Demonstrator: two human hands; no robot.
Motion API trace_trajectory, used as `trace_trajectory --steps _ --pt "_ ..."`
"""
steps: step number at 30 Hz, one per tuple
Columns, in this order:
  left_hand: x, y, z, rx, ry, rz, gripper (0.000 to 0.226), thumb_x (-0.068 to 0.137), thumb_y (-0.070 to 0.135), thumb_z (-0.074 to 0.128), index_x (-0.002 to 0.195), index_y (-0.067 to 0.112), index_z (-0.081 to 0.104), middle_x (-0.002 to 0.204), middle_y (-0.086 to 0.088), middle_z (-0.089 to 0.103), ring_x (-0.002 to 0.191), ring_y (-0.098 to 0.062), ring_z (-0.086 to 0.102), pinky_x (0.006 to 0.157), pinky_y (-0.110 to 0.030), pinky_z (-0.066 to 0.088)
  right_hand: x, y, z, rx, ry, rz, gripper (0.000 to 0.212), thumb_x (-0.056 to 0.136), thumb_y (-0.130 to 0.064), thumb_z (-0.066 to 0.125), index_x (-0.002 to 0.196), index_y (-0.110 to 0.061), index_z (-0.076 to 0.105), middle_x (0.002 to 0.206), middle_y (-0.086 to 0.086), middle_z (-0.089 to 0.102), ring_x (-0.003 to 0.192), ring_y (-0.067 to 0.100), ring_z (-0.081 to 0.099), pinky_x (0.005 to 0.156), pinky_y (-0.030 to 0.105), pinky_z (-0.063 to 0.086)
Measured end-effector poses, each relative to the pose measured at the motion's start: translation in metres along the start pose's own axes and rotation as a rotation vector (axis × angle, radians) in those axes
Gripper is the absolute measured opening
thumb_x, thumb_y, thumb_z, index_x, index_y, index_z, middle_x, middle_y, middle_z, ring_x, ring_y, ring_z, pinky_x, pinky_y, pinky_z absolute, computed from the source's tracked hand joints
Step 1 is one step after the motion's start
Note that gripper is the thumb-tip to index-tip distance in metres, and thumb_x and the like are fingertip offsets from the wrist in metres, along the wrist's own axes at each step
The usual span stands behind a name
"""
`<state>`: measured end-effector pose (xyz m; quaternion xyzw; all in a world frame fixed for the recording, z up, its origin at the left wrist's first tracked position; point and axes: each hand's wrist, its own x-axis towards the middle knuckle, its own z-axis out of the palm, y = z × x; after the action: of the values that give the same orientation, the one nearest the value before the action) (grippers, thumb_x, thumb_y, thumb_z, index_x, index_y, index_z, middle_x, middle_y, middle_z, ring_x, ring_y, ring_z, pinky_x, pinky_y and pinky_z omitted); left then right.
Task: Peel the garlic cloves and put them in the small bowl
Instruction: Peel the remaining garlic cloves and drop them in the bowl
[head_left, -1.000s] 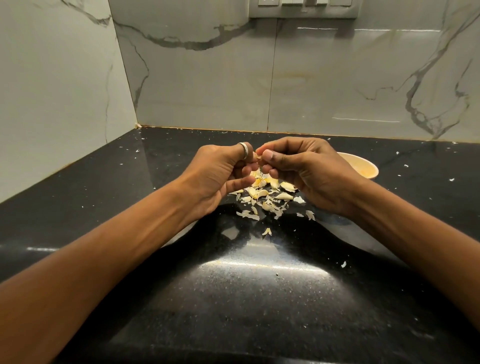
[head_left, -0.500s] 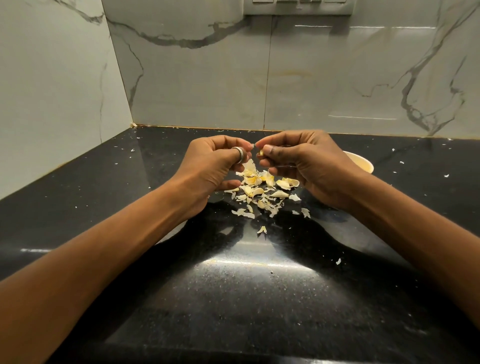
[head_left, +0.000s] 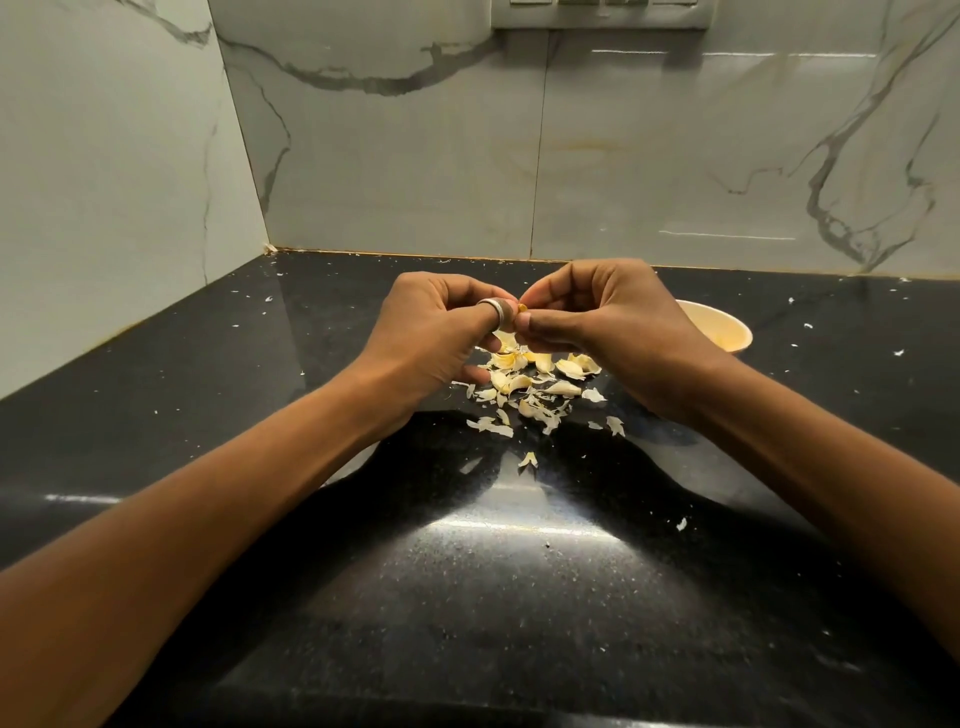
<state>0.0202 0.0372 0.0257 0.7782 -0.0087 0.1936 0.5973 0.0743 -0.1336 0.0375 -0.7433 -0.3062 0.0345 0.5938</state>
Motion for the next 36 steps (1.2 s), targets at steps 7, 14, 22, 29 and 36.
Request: trace_trajectory --steps 7,14,22,29,36 --pt "0.000 -0.001 0.000 0.075 -0.001 0.054 0.006 0.092 0.012 0.070 0.090 0.013 0.075 0.080 -0.004 0.073 0.070 -0.008 0.068 0.054 -0.032 0.060 0.004 0.009 -0.001 -0.402 0.088 -0.212 0.007 0.086 -0.012 0.079 0.092 -0.013 0.075 0.082 0.000 0.076 0.076 0.013 0.074 0.075 0.037 0.062" --pt "-0.001 -0.004 0.004 0.111 -0.003 0.043 0.008 0.095 0.015 0.068 0.090 0.016 0.073 0.081 -0.011 0.071 0.072 -0.011 0.067 0.054 -0.031 0.059 0.004 0.014 0.006 -0.535 0.177 -0.350 0.008 0.083 -0.008 0.077 0.085 -0.015 0.077 0.074 -0.006 0.073 0.069 0.007 0.068 0.062 0.022 0.054" --pt "-0.003 -0.002 0.010 0.036 -0.004 -0.054 0.014 0.100 0.012 0.059 0.091 0.013 0.070 0.082 -0.006 0.063 0.074 -0.010 0.063 0.052 -0.026 0.057 0.004 0.015 0.009 -0.573 0.184 -0.399 0.008 0.083 -0.006 0.077 0.086 -0.013 0.079 0.077 -0.003 0.074 0.071 0.008 0.068 0.065 0.027 0.055" --pt "-0.001 0.001 0.010 -0.040 -0.038 -0.151 0.017 0.100 0.012 0.057 0.091 0.007 0.070 0.081 -0.005 0.057 0.073 -0.009 0.057 0.050 -0.022 0.054 0.005 0.015 0.007 -0.473 0.146 -0.305 0.010 0.086 -0.009 0.079 0.095 -0.010 0.075 0.082 -0.001 0.074 0.071 0.009 0.071 0.070 0.030 0.060" --pt "0.003 0.001 0.009 -0.107 -0.049 -0.251 0.021 0.099 0.019 0.058 0.088 0.006 0.070 0.078 -0.002 0.058 0.066 -0.007 0.055 0.051 -0.023 0.052 0.002 0.012 0.005 -0.347 0.069 -0.217 0.009 0.088 -0.008 0.076 0.096 -0.009 0.075 0.085 0.006 0.076 0.079 0.018 0.074 0.078 0.038 0.062"
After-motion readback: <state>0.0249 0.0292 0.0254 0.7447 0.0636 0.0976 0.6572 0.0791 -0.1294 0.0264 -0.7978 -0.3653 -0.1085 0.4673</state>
